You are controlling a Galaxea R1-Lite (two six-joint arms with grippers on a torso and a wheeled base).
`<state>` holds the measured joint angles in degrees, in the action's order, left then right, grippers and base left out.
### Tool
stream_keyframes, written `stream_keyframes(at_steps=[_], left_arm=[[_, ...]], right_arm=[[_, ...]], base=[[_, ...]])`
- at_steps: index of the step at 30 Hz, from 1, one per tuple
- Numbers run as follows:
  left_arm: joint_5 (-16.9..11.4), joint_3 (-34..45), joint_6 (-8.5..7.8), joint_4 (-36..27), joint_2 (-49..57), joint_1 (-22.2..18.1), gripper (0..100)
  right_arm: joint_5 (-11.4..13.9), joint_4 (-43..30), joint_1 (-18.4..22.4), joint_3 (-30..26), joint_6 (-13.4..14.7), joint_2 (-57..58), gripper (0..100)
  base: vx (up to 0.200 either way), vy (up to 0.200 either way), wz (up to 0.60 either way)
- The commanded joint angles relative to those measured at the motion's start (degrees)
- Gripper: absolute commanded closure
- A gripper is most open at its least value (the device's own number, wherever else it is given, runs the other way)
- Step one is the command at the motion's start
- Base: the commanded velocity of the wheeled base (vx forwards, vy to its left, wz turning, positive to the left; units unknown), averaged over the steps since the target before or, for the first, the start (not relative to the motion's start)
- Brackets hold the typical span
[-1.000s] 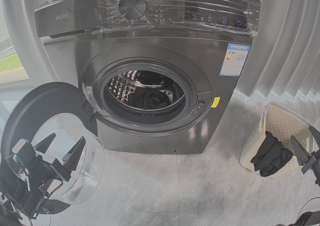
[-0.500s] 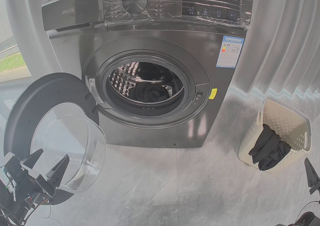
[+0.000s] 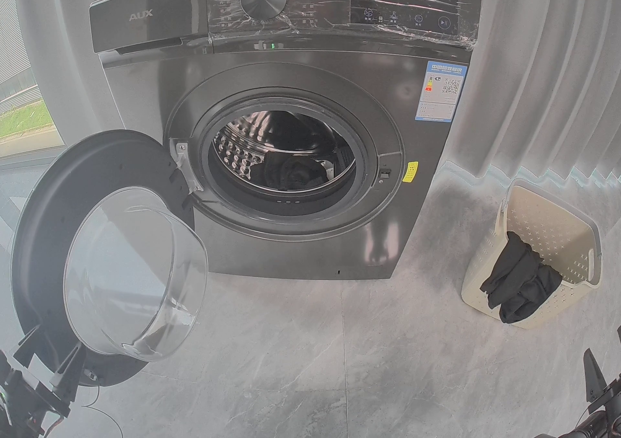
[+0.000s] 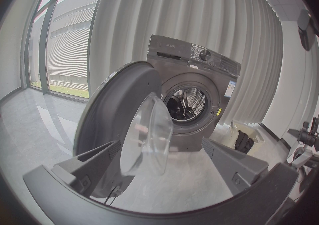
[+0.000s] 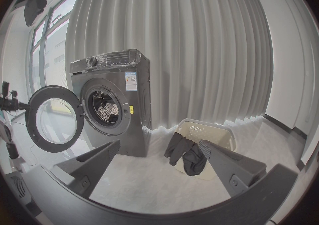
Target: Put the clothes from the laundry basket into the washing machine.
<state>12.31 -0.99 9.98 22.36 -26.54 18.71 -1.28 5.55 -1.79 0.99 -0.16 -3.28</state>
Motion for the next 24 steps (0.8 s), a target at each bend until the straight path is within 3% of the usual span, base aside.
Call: stream_keyframes(at_steps=[1,2,3,4,9,14,16,18,20,22,24], left_arm=[[-6.42,0.99,-4.97,-11.55,17.31,-10.01,0],[-8.09,0.99,-6.03,-13.3,19.33,-11.42,0],[-8.09,0.99,-6.03,-13.3,19.33,-11.42,0],[-11.26,0.99,-7.0,-16.38,21.7,-13.09,0],[-9.85,0.99,-5.77,-17.35,21.27,-13.18,0],[-9.68,0.99,-4.62,-18.14,21.27,-13.88,0],[-9.76,0.99,-4.97,-18.14,21.44,-14.93,0],[-11.61,0.9,-5.41,-18.4,24.17,-19.15,0],[-13.1,0.99,-5.77,-18.23,25.92,-20.03,0],[-14.77,0.81,-4.89,-18.58,25.48,-19.06,0],[-15.21,0.99,-2.34,-18.31,26.28,-18.89,0]], right_arm=[[4.44,-1.77,1.18,-0.99,2.71,3.19,0],[4.62,-1.86,1.18,-0.99,2.62,3.19,0],[4.62,-1.86,1.18,-0.99,2.62,3.19,0],[4.97,-1.86,1.18,-0.99,2.62,3.19,0],[4.97,-1.59,1.18,-0.99,2.8,3.19,0],[4.88,-1.59,1.18,-0.99,2.88,3.19,0],[4.62,-1.59,1.18,-0.99,2.97,3.19,0],[4.62,-1.59,1.18,-0.99,2.97,3.19,0],[4.71,-1.59,1.18,-0.99,2.88,3.19,0],[4.71,-1.5,1.18,-0.99,2.88,3.19,0],[4.71,-1.5,1.18,-0.99,2.97,3.19,0]], base=[[0.0,0.0,0.0],[0.0,0.0,0.0],[0.0,0.0,0.0],[0.0,0.0,0.0],[0.0,0.0,0.0],[-0.2,0.0,0.0],[-0.1,0.0,0.0],[0.0,0.0,0.0],[0.0,0.0,0.0],[0.0,0.0,0.0],[0.0,0.0,0.0]])
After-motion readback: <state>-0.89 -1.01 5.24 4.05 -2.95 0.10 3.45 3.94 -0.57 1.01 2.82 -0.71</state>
